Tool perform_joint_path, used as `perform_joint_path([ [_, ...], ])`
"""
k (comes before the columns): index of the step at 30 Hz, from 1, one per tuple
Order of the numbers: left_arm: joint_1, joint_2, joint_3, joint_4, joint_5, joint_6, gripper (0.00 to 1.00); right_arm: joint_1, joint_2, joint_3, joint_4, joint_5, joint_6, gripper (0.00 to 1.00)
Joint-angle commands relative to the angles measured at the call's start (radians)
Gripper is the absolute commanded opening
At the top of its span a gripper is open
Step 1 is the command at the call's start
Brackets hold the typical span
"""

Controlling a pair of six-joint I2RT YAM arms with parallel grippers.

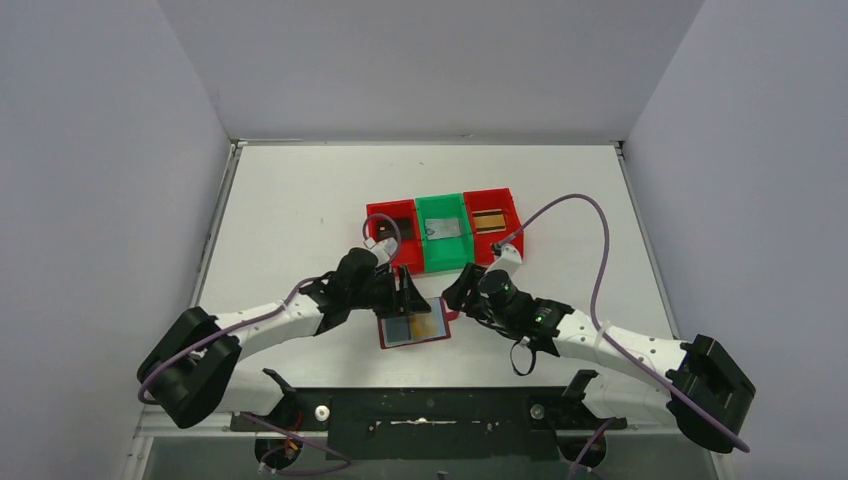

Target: Take the credit cards out of the card holder

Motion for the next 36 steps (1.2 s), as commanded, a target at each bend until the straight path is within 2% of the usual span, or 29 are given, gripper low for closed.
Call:
perform_joint_path([
  [1, 0.008, -0.101, -0.012, 0.066, -0.06, -0.004, 0.58, -0.007, 0.015, 0.035, 0.002, 0.022, -0.016, 0.53],
  [6, 0.015, -0.139, -0.041, 0.002, -0.132, -0.026, 0.59, -0.005, 0.05, 0.013, 0.11, -0.044, -0.049, 0.54],
  [9, 0.026, -0.166, -0.079, -0.01, -0.176, -0.059, 0.59, -0.007, 0.109, 0.053, 0.088, -0.105, -0.052, 0.51],
  [15, 0.038, -0.208, -0.138, 0.036, -0.174, -0.112, 0.59, 0.016, 0.265, 0.172, -0.005, -0.14, -0.061, 0.34],
  [23, 0.047, -0.234, -0.163, 0.064, -0.162, -0.135, 0.59, 0.03, 0.363, 0.191, 0.009, -0.166, -0.03, 0.2],
  [27, 0.049, -0.227, -0.164, 0.097, -0.133, -0.135, 0.58, 0.03, 0.41, 0.186, -0.02, -0.158, -0.002, 0.19],
  [30, 0.05, -0.2, -0.155, 0.124, -0.105, -0.136, 0.58, 0.037, 0.424, 0.14, -0.067, -0.093, 0.084, 0.18],
  [36, 0.049, -0.118, -0.128, 0.132, -0.058, -0.119, 0.58, 0.026, 0.428, 0.035, -0.005, -0.095, 0.179, 0.17],
])
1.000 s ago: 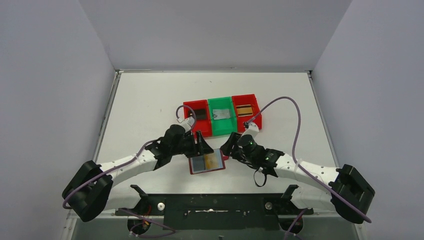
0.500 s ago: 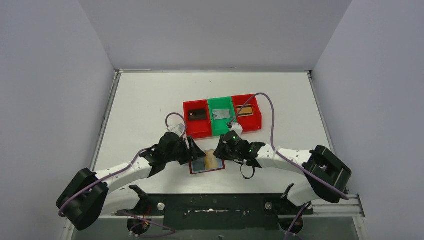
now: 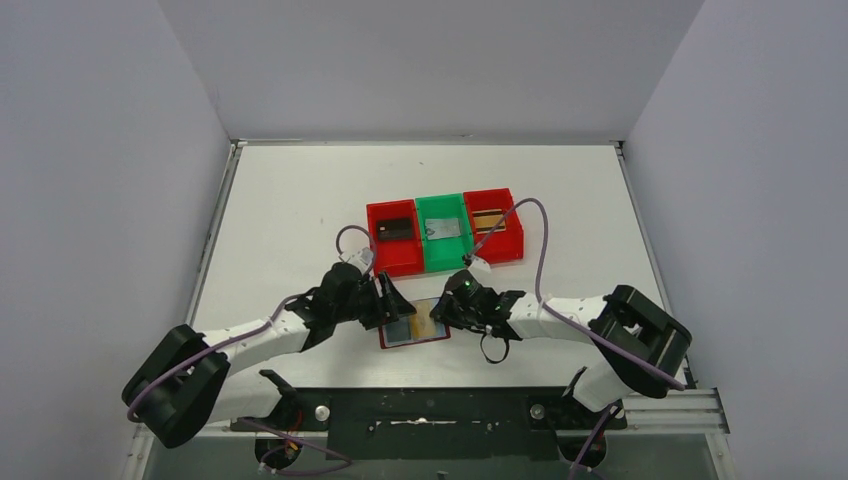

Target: Take the credit cards out of the card holder

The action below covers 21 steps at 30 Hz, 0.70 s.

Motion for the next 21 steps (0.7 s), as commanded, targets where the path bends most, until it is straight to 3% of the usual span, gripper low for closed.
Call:
perform_joint_path([
  [1, 0.002, 0.047, 0.038, 0.064, 0.046, 0.014, 0.58, -0.002, 0.039, -0.063, -0.059, 0.04, 0.066, 0.17],
  [14, -0.035, 0.168, 0.045, 0.136, 0.015, -0.024, 0.57, -0.004, 0.053, -0.071, -0.089, 0.039, 0.107, 0.14],
  [21, -0.07, 0.246, 0.074, 0.154, -0.001, -0.034, 0.5, -0.003, 0.054, -0.074, -0.092, 0.041, 0.113, 0.13],
])
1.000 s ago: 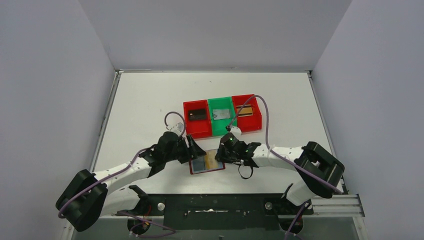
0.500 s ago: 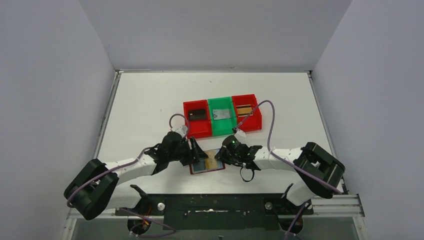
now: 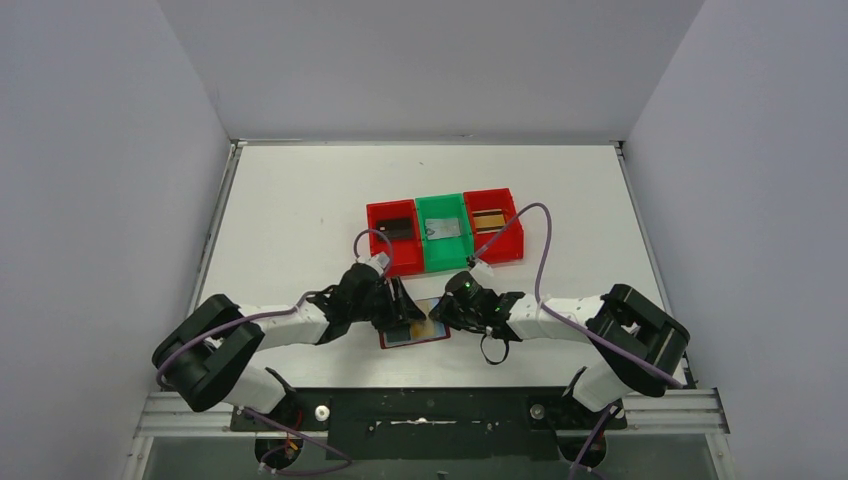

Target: Take the credit cards out of the card holder

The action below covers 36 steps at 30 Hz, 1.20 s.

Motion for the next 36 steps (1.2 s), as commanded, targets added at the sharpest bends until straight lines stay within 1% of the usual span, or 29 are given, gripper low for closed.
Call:
perform_joint_path([
  [1, -0.021, 0.039, 0.032, 0.063, -0.025, -0.013, 0.49, -0.003, 0.05, -0.048, -0.142, 0.036, -0.007, 0.13],
  [3, -0.026, 0.036, 0.014, 0.078, -0.039, -0.028, 0.48, -0.004, 0.049, -0.05, -0.141, 0.035, -0.005, 0.13],
  [6, -0.027, 0.021, -0.017, 0.104, -0.051, -0.048, 0.42, -0.006, 0.051, -0.049, -0.141, 0.034, -0.006, 0.12],
  [8, -0.027, 0.011, -0.027, 0.11, -0.057, -0.052, 0.34, -0.006, 0.052, -0.049, -0.14, 0.034, -0.006, 0.12],
  [14, -0.027, 0.004, -0.038, 0.119, -0.067, -0.051, 0.15, -0.008, 0.052, -0.05, -0.138, 0.029, -0.005, 0.12],
  [16, -0.025, 0.005, -0.038, 0.117, -0.06, -0.049, 0.04, -0.009, 0.049, -0.05, -0.142, 0.03, -0.003, 0.12],
  [18, -0.025, 0.002, -0.04, 0.115, -0.058, -0.047, 0.0, -0.009, 0.045, -0.052, -0.151, 0.035, 0.002, 0.12],
  [30, -0.008, -0.093, -0.088, 0.062, -0.067, -0.038, 0.0, -0.014, 0.039, -0.038, -0.188, 0.063, 0.014, 0.12],
  [35, -0.01, -0.077, -0.093, 0.114, -0.051, -0.043, 0.0, -0.014, 0.045, -0.035, -0.185, 0.057, 0.009, 0.12],
  [36, -0.01, -0.071, -0.093, 0.133, -0.043, -0.047, 0.03, -0.014, 0.048, -0.034, -0.184, 0.056, 0.007, 0.12],
])
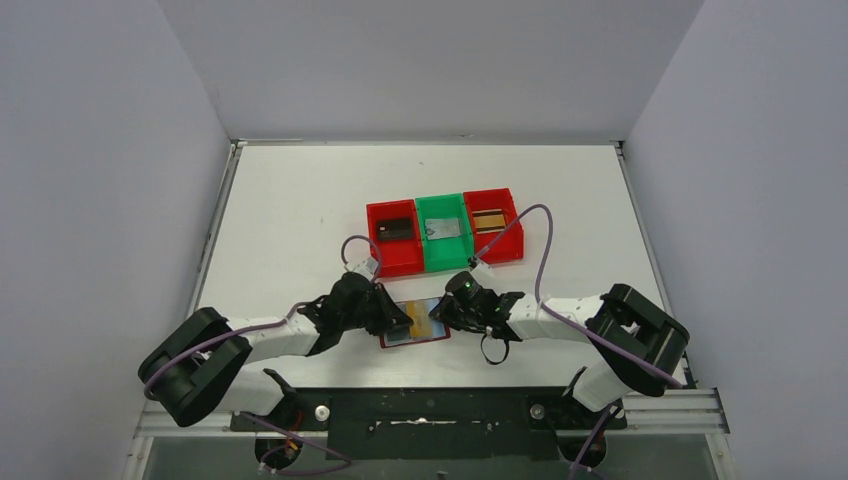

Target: Take the credit cards out of the card holder

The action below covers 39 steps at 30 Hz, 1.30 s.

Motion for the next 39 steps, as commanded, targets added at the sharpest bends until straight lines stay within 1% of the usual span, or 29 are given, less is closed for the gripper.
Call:
perform_joint_path([
  [1, 0.002, 0.007, -0.004, 0.091, 0.024, 0.004, 0.1, -0.006, 0.05, -0.03, -0.181, 0.053, -0.026, 0.12],
  [5, 0.002, 0.034, -0.018, 0.171, 0.035, -0.03, 0.2, -0.007, 0.062, -0.021, -0.184, 0.048, -0.029, 0.12],
  [10, 0.002, 0.081, -0.031, 0.237, 0.051, -0.052, 0.2, -0.009, 0.06, -0.029, -0.176, 0.045, -0.026, 0.12],
  [11, 0.002, 0.089, -0.033, 0.245, 0.053, -0.054, 0.18, -0.008, 0.059, -0.028, -0.179, 0.045, -0.028, 0.12],
  [12, 0.002, 0.092, -0.034, 0.251, 0.054, -0.053, 0.13, -0.008, 0.058, -0.028, -0.181, 0.046, -0.028, 0.12],
  [14, 0.002, 0.09, -0.036, 0.246, 0.052, -0.052, 0.0, -0.008, 0.055, -0.023, -0.192, 0.054, -0.027, 0.12],
  [17, 0.003, 0.041, -0.046, 0.183, 0.017, -0.048, 0.0, -0.009, 0.03, -0.023, -0.207, 0.074, -0.022, 0.12],
  [22, 0.017, -0.089, -0.05, -0.017, -0.055, 0.009, 0.0, -0.011, 0.009, -0.006, -0.231, 0.103, -0.035, 0.13],
  [25, 0.037, -0.171, -0.054, -0.116, -0.067, 0.035, 0.0, -0.013, 0.016, 0.019, -0.248, 0.109, -0.046, 0.13],
  [29, 0.058, -0.286, -0.061, -0.193, -0.067, 0.054, 0.0, -0.013, 0.002, 0.039, -0.243, 0.114, -0.063, 0.13],
  [31, 0.069, -0.334, -0.055, -0.222, -0.058, 0.073, 0.0, -0.006, -0.039, 0.038, -0.216, 0.129, -0.086, 0.16],
  [32, 0.076, -0.358, -0.049, -0.239, -0.056, 0.082, 0.0, -0.004, -0.071, 0.031, -0.183, 0.129, -0.101, 0.18],
  [34, 0.087, -0.405, -0.035, -0.27, -0.051, 0.094, 0.0, -0.008, -0.139, 0.022, -0.096, 0.1, -0.153, 0.26],
  [37, 0.1, -0.462, -0.001, -0.31, -0.049, 0.115, 0.0, -0.007, -0.231, 0.056, -0.086, 0.11, -0.23, 0.41],
  [39, 0.103, -0.493, 0.027, -0.347, -0.059, 0.135, 0.0, -0.011, -0.277, 0.079, -0.088, 0.121, -0.28, 0.47],
])
